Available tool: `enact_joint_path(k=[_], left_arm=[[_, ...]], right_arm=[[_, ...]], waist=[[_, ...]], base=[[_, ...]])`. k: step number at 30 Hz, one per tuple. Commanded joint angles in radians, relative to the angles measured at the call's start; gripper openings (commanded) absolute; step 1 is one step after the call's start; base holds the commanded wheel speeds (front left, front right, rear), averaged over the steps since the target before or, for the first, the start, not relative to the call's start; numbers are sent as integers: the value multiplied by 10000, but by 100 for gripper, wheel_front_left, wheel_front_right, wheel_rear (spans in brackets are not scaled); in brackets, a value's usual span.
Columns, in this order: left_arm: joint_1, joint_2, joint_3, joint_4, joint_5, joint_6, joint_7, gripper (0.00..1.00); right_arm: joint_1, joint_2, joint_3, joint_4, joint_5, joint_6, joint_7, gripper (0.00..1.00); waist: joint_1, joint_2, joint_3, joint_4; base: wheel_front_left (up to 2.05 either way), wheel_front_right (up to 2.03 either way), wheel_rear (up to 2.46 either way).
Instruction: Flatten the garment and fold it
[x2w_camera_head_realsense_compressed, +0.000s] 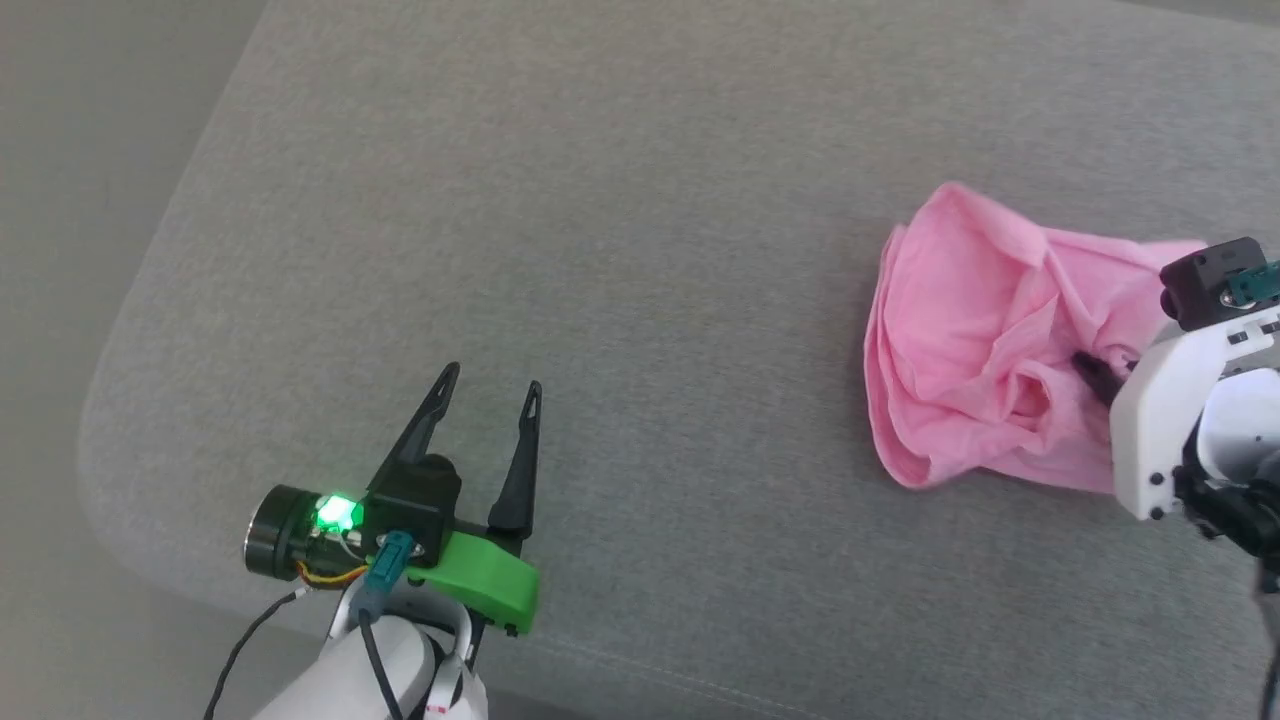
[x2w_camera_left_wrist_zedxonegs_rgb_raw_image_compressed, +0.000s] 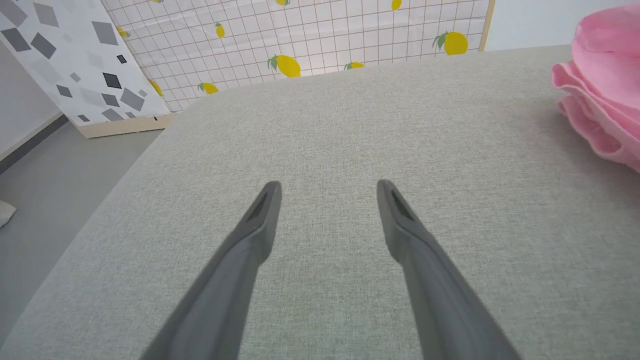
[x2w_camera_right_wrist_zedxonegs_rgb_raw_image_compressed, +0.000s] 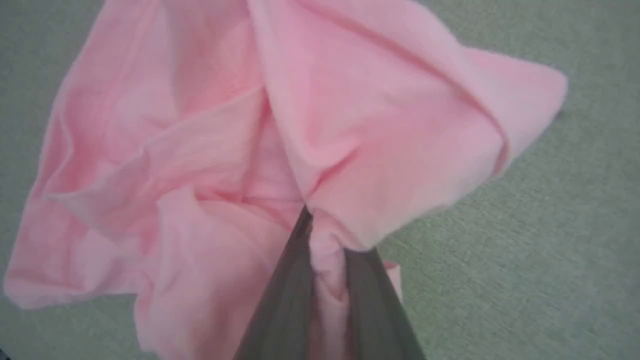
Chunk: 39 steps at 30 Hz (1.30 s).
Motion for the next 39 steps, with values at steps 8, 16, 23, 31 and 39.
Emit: enact_joint_path(k=[8, 16, 23, 31, 39], left_arm=[[227, 206, 109, -122, -239, -14, -21, 100], [63, 344, 172, -521, -209, -25, -10, 100], [-243, 491, 160, -946, -46, -41, 98, 100], [-391, 736, 137, -1419, 143, 18, 234, 100], [-435, 972, 200, -1740, 237, 87, 270, 100]], right_arm=[[-709, -3545, 2480, -992, 369, 42, -357, 0], [-885, -5901, 2967, -500, 1011, 42, -849, 0], [-647, -6410, 1806, 1312, 976, 42, -2067, 0], [-293, -6621, 185, 4066, 235, 42, -3904, 0], [-338, -6497, -1089, 5558, -750, 42, -5254, 0]], waist=[[-1, 0, -448, -1707], [-1, 0, 416, -2676], [-1, 0, 1398, -2910], [-1, 0, 2279, -2638], [-1, 0, 2888, -2317]], base=[[0, 0, 0], [0, 0, 0], [0, 0, 0], [0, 0, 0], [0, 0, 0]])
